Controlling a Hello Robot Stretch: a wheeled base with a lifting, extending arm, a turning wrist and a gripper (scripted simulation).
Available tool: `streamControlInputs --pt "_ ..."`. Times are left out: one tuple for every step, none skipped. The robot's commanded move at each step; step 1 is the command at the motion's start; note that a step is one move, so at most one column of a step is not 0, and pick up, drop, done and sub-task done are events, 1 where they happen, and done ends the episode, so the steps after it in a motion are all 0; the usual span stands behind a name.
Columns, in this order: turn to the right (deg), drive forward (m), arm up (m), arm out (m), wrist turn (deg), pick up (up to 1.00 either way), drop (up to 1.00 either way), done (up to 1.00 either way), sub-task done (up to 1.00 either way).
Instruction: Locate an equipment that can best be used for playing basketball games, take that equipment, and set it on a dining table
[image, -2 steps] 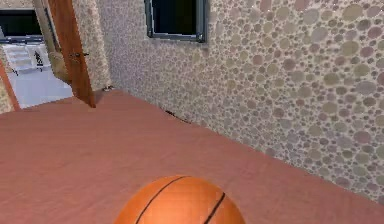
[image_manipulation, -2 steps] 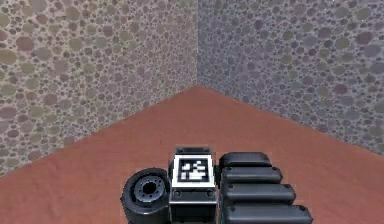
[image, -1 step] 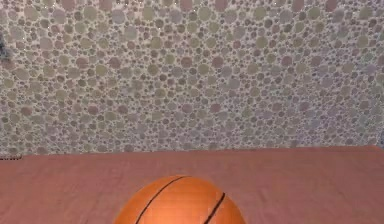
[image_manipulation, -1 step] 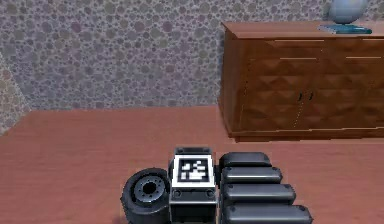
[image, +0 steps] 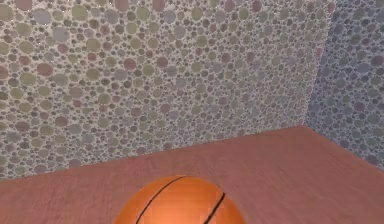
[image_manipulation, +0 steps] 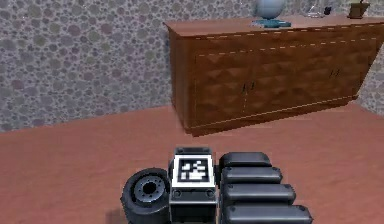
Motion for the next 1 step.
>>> streamControlInputs --pt "0.0 0.10 0.00 0.00 0.0 0.00 0.00 0.00 0.00"
